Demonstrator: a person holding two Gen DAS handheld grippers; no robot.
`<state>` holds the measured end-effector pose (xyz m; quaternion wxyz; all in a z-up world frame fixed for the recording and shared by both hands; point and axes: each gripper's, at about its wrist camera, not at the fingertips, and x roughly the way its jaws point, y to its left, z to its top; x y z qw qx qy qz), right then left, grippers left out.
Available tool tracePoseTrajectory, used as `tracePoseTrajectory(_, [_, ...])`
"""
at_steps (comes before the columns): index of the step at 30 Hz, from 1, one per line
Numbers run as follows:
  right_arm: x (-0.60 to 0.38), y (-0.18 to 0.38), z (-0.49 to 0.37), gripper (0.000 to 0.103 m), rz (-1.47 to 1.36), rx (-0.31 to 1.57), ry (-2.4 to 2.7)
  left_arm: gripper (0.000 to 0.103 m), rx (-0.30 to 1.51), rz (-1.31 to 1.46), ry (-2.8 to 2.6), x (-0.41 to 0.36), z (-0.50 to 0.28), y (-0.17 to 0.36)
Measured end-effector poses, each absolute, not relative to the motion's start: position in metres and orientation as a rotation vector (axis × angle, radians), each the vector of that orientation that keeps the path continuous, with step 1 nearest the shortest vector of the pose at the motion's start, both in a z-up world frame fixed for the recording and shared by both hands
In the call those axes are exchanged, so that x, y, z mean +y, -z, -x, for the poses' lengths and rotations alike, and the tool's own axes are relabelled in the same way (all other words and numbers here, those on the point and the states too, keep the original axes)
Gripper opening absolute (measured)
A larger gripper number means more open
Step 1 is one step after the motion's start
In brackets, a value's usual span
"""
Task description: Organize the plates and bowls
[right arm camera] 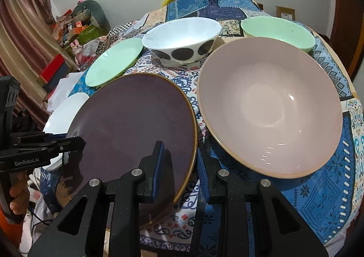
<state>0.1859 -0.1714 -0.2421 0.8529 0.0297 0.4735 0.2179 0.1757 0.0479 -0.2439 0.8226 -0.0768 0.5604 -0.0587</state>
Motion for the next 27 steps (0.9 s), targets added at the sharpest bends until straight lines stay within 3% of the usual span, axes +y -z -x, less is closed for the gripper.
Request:
tracePoseTrajectory(23, [-0.177,0.225,-0.172,0.03,-0.04,0.966,-0.44,0.03,1.139,0.131,0.09,0.046,-0.177,0.233])
tracePoseTrajectory(27, [-0.174,0.214,-0.166,0.035,-0.029,0.938,-0.449,0.037,1.09,0.113,0.073,0.05,-0.164,0.214])
